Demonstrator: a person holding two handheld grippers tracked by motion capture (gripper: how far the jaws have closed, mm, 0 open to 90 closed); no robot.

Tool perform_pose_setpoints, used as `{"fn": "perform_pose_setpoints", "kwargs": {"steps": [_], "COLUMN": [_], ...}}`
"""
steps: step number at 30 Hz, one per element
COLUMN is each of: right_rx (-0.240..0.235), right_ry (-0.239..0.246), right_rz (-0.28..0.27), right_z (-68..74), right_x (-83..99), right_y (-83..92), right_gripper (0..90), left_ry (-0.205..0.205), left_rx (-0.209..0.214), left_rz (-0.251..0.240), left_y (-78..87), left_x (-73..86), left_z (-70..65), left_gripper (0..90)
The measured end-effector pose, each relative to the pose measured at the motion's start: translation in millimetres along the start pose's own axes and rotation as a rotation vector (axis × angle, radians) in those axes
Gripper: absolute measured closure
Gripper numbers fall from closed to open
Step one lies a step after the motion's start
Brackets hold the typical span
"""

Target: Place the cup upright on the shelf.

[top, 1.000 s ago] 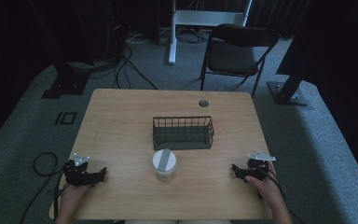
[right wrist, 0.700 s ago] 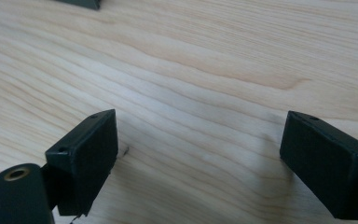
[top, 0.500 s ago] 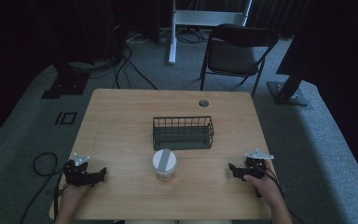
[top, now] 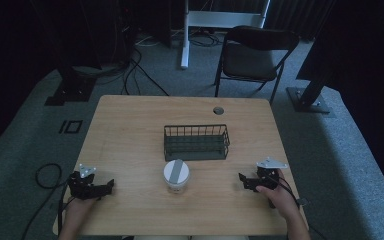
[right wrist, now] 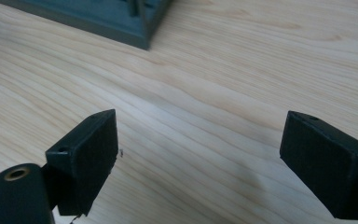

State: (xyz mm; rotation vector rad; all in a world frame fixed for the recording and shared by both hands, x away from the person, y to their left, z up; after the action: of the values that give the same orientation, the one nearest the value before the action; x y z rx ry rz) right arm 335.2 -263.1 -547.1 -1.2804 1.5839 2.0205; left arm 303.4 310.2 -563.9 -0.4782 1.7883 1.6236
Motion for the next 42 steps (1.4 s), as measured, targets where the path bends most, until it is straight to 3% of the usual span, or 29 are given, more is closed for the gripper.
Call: {"fn": "perform_pose_setpoints", "kwargs": {"steps": [10, 24, 42], "right_rx": [-0.068, -0.153, -0.307], "right_ry": [0.029, 0.086, 0.173], "right_rz": [-0.055, -0.081, -0.106], "right_z": [18.1, 42.9, 85.8], "right_x": [-14.0, -23.4, -32.2], "right_y": [-3.4, -6.9, -13.8], "right_gripper": [11.7, 11.7, 11.7], "left_ry": [-0.001, 0.0, 0.0], "left_rx": [0.001, 0.0, 0.0], "left_rz": [0.001, 0.0, 0.0], "left_y": [0.1, 0.0, 0.0], "left_x": [0.0, 0.0, 0.0], "left_z": [0.1, 0.0, 0.0], "left_gripper": [0.3, 0.3, 0.2]}}
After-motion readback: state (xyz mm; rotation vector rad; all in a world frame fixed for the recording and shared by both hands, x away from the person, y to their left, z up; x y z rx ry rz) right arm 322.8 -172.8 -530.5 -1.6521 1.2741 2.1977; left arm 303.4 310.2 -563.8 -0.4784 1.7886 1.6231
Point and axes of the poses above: each handheld gripper's, and its own axes: y roughly backward along the jaws, x roughly out of its underside, z roughly to its left, the point moved 2 cm from there along -y, roughly forward along the jaws, and after that the axes turned 1 degree about x, right-handed, at the moved point
